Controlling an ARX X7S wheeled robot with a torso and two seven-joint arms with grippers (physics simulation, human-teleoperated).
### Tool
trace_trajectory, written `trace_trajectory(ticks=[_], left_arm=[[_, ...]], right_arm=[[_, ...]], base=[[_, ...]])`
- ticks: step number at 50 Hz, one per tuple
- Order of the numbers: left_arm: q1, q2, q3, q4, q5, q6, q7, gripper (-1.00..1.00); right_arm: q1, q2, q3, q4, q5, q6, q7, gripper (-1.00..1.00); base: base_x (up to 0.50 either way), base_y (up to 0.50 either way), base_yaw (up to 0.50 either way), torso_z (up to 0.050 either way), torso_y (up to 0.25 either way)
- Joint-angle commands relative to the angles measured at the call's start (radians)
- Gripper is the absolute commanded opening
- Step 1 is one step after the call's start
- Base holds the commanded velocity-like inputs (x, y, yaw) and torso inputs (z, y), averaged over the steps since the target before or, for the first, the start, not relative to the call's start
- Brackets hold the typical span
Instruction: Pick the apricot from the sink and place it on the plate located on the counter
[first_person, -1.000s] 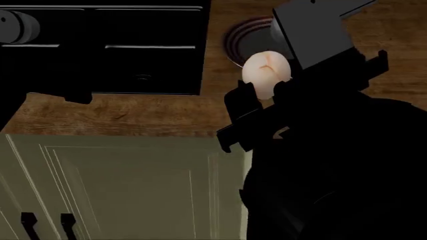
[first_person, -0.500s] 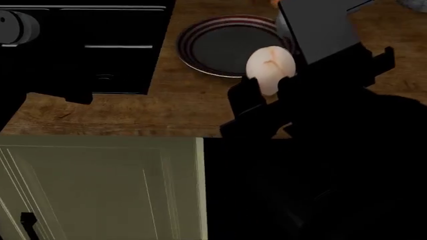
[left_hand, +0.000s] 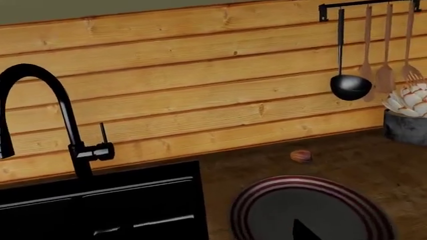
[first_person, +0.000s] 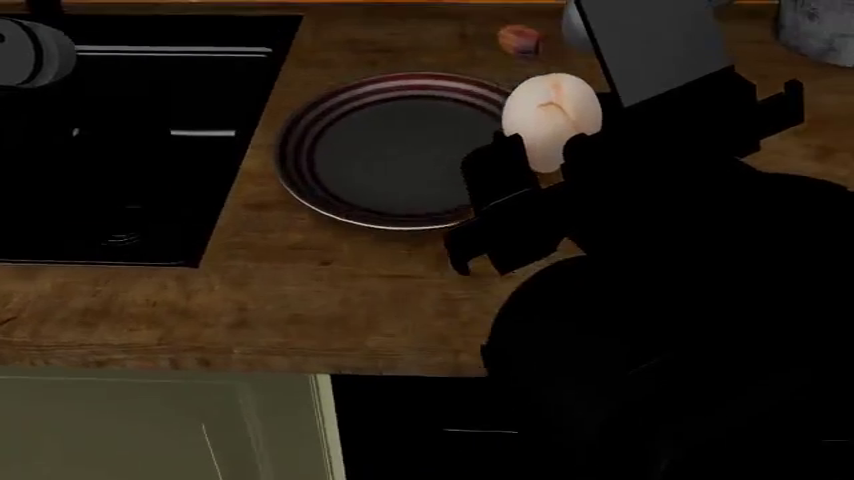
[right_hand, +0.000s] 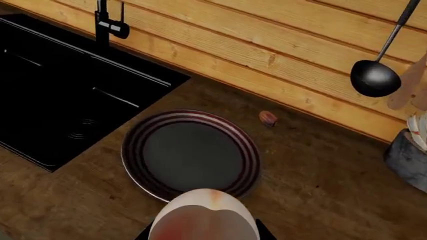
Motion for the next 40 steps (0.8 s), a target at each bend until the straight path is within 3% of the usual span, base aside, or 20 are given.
trace_trajectory(ticks=[1, 19, 40], left_arm=[[0.0, -0.003, -0.004, 0.013, -0.002, 0.0, -0.003, 1.0], [0.003, -0.01, -0.008, 0.017, -0.011, 0.0, -0.01, 1.0], [0.001, -0.001, -0.026, 0.014, -0.026, 0.002, -0.012, 1.0]], right_arm=[[-0.006, 0.005, -0.017, -0.005, -0.013, -0.019, -0.01, -1.0], [-0.006, 0.004, -0.019, -0.004, -0.004, -0.015, -0.011, -1.0], [0.003, 0.012, -0.046, -0.011, -0.007, -0.003, -0.035, -1.0]], base=[[0.48, 0.0, 0.0, 0.0, 0.0], [0.48, 0.01, 0.0, 0.0, 0.0], [0.0, 0.0, 0.0, 0.0, 0.006]])
